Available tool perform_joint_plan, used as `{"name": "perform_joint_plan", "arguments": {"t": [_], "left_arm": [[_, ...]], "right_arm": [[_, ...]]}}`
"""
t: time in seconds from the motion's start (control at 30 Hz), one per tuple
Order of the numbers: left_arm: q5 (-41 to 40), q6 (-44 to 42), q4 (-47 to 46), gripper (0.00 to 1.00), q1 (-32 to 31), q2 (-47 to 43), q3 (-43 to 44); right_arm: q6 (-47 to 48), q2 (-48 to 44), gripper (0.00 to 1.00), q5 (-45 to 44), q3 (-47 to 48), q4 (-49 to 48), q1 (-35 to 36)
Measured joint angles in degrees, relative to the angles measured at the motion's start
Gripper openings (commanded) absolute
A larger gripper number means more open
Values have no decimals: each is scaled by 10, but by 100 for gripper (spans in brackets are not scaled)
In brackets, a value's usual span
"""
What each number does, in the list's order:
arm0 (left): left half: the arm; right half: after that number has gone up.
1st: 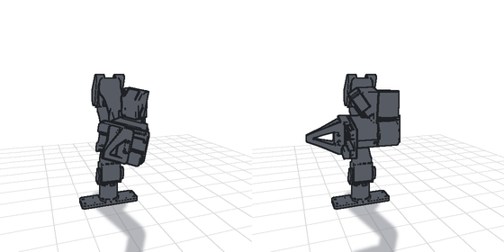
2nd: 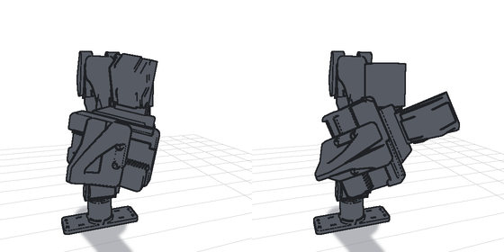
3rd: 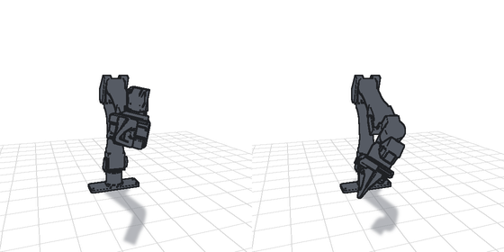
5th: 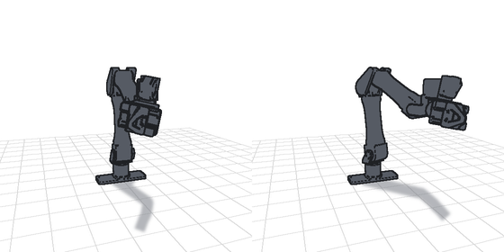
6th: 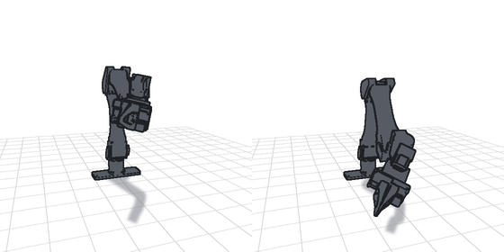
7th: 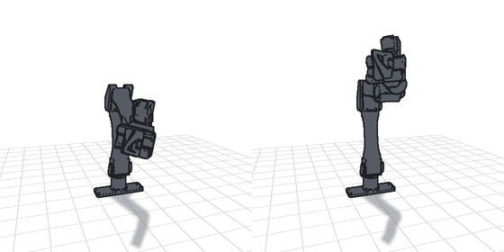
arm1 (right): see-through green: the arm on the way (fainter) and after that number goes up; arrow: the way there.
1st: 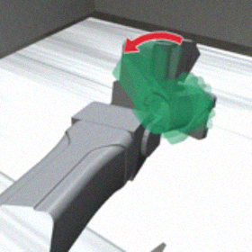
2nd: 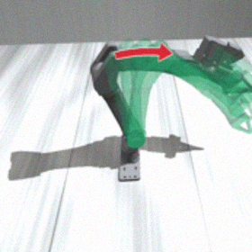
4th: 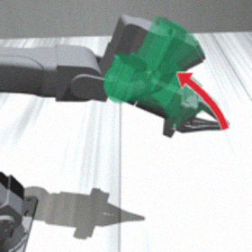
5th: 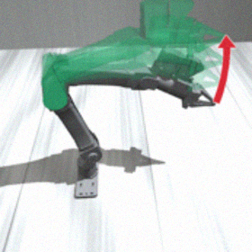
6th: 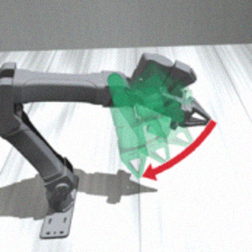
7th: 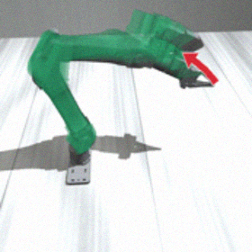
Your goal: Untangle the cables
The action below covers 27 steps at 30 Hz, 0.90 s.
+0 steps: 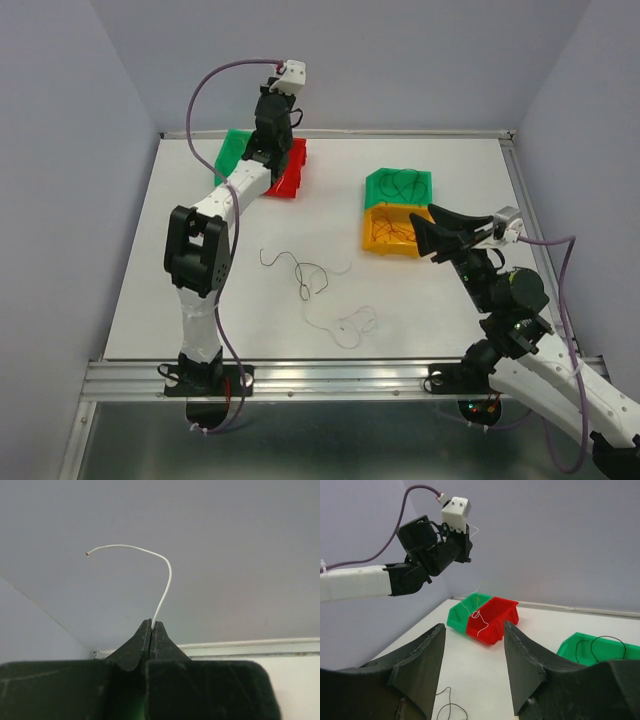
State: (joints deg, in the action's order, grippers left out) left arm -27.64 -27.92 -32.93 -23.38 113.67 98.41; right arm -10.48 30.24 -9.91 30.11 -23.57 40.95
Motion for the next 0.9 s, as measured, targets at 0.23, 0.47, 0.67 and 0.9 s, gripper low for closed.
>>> {"name": "perform_joint_plan", "arguments": {"t": [0.23, 0.47, 0.67, 0.9], "left_arm": [[-3, 17, 8, 0, 2, 36, -1], [22, 73, 7, 0, 6, 20, -89], [57, 121, 40, 0, 14, 17, -156], [89, 153, 76, 8, 16, 17, -163]], "right_arm": [[2, -23, 56, -25, -1, 36, 0], [2, -25, 56, -32, -1, 48, 0], [2, -19, 56, -31, -1, 52, 0], [2, -1, 56, -31, -1, 52, 0]]}}
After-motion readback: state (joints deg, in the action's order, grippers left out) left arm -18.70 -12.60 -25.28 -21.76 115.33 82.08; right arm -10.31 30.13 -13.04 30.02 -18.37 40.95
